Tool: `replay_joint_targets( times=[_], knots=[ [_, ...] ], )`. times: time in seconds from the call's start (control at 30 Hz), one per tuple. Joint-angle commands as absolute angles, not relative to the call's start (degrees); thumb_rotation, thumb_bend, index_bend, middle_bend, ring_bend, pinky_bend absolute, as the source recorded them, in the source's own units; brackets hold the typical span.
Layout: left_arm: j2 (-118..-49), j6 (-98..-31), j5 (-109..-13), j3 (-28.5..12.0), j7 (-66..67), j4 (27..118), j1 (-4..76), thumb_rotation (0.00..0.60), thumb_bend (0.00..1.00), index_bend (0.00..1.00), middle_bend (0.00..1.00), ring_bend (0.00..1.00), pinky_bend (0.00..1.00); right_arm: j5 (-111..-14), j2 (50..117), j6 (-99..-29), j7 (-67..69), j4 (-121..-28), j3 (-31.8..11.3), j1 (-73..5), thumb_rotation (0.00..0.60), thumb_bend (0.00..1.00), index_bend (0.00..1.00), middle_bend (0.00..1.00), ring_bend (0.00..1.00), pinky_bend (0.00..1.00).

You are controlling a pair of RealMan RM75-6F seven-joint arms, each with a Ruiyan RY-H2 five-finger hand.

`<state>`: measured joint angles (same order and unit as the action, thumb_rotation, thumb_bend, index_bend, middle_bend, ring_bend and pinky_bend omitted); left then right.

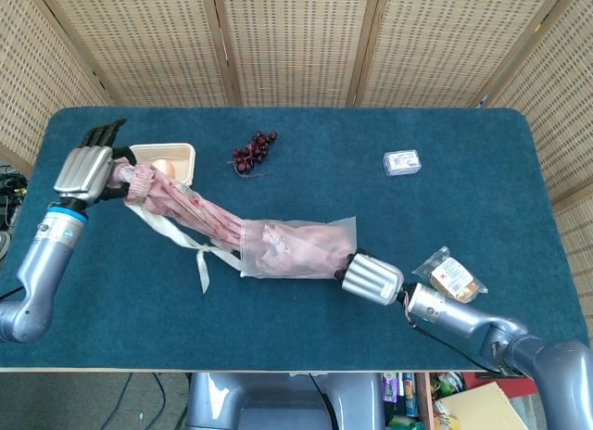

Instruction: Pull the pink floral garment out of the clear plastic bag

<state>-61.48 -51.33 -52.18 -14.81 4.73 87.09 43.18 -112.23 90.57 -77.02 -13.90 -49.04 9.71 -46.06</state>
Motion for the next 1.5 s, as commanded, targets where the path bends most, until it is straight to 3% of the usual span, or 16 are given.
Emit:
replay_joint_targets(
  times=[0.03, 0.5, 1.5],
  knots=[
    [-59.01, -51.17, -52.83, -15.1, 2.61, 85.4, 41.56, 0.6, 0.64, 0.72, 0.0, 0.0, 0.0, -111.75, 89.59, -76.86, -14.31, -48.87, 9.69, -45.4, 0.6, 1.0, 0.71, 0.84, 0.77, 0.91],
    [-50.65, -50.2, -53.75, -16.59, -6.4, 78.32, 35.93, 0.6, 0.64, 0.72, 0.0, 0.0, 0.0, -106.6, 85.6, -74.87, -14.29, -43.32, 8.02, -41.54, 0.6, 1.0, 0.71, 0.84, 0.77, 0.91],
    [-47.96, -48.81, -53.4, -17.61, -9.16, 71.8, 32.46, 0.6, 0.64, 0.72, 0.0, 0.0, 0.0, -98.27, 85.72, -69.41, -11.72, -28.95, 4.77, -36.33, 0.6, 1.0, 0.71, 0.84, 0.77, 0.91]
  ],
)
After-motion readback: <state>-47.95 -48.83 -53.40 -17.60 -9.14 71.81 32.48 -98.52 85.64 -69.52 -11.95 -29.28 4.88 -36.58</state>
